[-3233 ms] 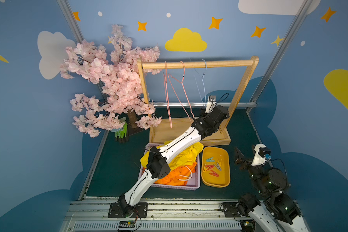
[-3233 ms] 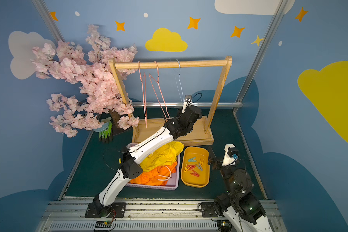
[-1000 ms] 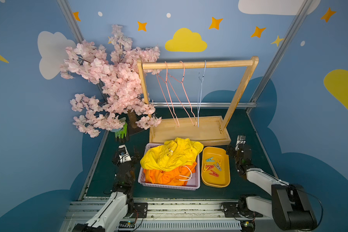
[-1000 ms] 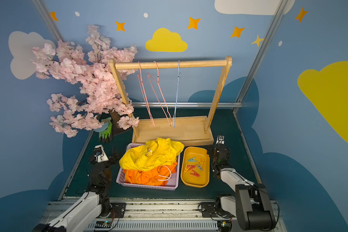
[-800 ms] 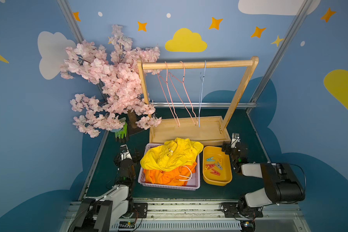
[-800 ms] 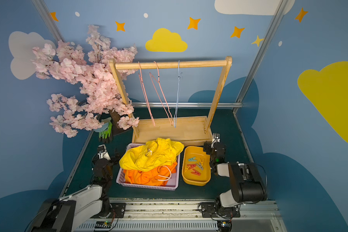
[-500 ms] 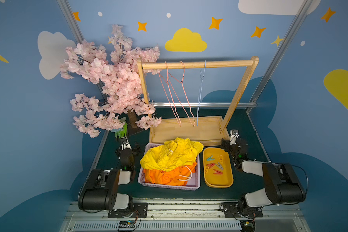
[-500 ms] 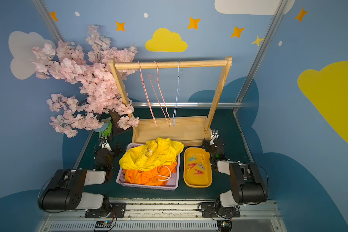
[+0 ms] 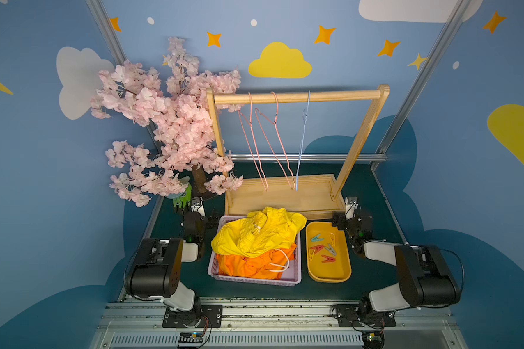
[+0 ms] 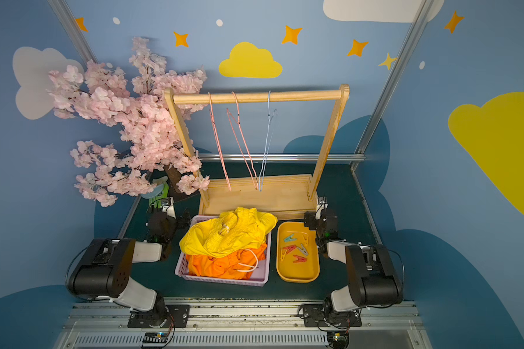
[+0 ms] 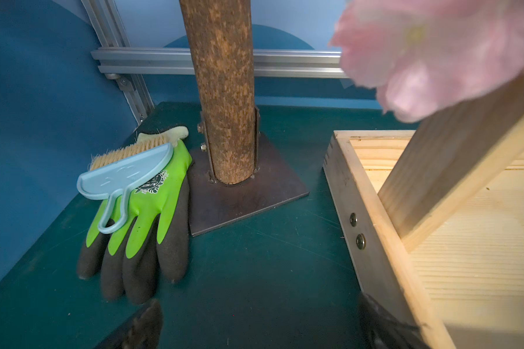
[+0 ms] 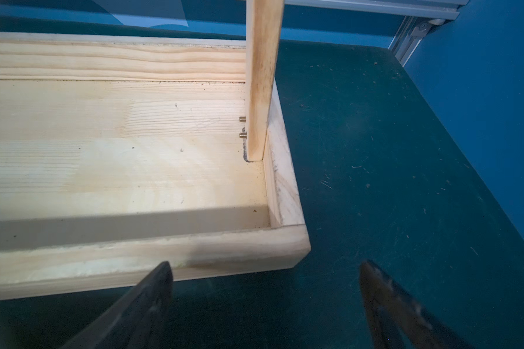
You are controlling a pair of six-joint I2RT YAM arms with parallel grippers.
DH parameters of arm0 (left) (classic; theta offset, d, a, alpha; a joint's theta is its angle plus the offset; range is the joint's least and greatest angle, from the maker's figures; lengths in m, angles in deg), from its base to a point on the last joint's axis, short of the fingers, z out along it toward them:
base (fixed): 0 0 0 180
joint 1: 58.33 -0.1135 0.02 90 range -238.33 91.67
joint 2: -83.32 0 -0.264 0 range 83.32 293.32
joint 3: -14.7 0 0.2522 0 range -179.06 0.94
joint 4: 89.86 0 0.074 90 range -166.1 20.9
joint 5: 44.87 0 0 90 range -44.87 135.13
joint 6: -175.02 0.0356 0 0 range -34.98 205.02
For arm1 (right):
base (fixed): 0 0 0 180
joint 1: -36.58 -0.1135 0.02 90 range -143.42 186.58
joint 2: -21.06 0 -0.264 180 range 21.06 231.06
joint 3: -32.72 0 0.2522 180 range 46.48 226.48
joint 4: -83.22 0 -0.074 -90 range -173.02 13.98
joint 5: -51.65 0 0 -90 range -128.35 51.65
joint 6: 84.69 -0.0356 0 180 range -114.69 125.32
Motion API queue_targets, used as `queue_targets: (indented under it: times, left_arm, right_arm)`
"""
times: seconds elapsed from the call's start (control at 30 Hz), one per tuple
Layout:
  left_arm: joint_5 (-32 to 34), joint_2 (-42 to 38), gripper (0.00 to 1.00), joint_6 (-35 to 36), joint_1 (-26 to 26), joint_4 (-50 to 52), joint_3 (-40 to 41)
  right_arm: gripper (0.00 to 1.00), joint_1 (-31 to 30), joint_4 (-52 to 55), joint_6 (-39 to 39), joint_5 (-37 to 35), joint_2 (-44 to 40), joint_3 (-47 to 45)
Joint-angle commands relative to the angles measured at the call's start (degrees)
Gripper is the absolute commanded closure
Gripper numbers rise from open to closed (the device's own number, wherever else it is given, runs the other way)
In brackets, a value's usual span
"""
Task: Remove the clothespins securing shorts to the hanger
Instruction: Reset both arms
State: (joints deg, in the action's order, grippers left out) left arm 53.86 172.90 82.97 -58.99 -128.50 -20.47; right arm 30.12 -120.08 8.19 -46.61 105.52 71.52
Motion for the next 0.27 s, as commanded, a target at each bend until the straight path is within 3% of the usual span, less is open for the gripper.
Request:
queue_targets:
  times: [0.0,0.17,0.23]
  left_arm:
    - [-2.3,-1.3,0.00,0.1,0.2,4.1,-0.9]
    - [-2.5,-0.6,0.00,0.5,0.1,1.8,-0.2]
    - [-2.4,-1.2,0.00,0.3,0.2,3.5,-0.6]
  right_arm:
    - [0.04,0.2,1.0,0.3,0.5,-0.6,0.6]
    - [0.04,0.5,1.8,0.3,1.4,-0.4,1.1]
    - [0.04,-0.3,0.3,-1.0,-4.5,-1.3,0.0]
